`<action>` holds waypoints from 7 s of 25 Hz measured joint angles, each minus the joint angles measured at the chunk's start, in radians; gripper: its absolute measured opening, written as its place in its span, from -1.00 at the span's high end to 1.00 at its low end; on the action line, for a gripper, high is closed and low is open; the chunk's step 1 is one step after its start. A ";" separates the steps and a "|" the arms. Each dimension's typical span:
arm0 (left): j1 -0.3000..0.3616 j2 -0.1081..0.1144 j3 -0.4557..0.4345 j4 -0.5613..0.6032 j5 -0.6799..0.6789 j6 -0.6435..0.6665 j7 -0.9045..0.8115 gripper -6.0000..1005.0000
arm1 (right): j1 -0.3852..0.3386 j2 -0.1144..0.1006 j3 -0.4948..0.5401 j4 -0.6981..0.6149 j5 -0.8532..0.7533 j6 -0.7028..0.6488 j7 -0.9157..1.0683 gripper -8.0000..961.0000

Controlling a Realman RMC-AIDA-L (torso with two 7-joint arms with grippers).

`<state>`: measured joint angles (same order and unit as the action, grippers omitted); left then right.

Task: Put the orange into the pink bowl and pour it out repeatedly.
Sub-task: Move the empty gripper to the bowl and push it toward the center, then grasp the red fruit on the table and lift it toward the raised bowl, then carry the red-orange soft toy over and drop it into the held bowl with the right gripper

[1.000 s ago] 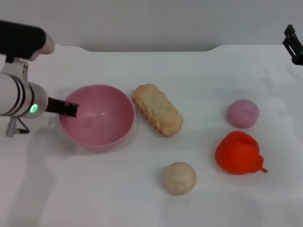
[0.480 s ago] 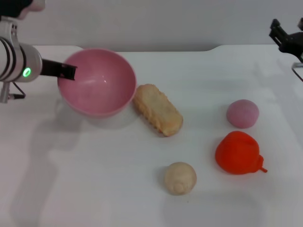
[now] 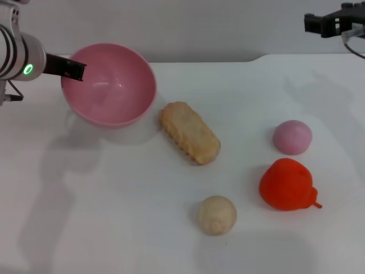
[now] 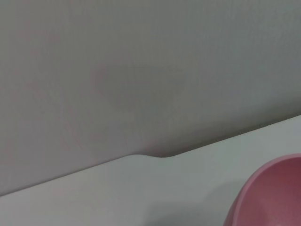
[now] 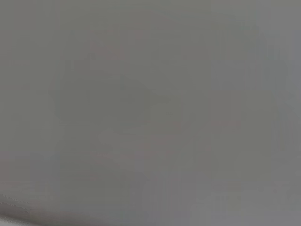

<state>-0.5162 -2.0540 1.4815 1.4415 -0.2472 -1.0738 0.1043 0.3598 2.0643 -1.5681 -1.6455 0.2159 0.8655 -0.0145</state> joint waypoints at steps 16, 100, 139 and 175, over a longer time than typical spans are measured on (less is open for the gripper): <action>-0.026 0.000 -0.030 -0.068 -0.006 0.032 0.029 0.91 | 0.122 0.014 -0.126 0.103 0.092 0.518 -0.078 -0.52; -0.100 -0.003 -0.041 -0.150 -0.006 0.032 0.070 0.91 | 0.099 0.007 -0.213 -0.048 0.115 0.444 -0.056 0.97; -0.181 -0.012 0.095 -0.140 -0.114 0.029 0.061 0.91 | 0.199 0.012 -0.170 -0.131 0.145 0.225 -0.112 0.57; 0.169 -0.008 0.500 0.103 0.165 0.515 0.186 0.91 | -0.123 0.016 0.025 -0.138 -0.009 0.196 0.069 -0.24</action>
<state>-0.3476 -2.0619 1.9817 1.5448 -0.0823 -0.5586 0.2905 0.2371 2.0799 -1.5433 -1.7840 0.2064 1.0620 0.0544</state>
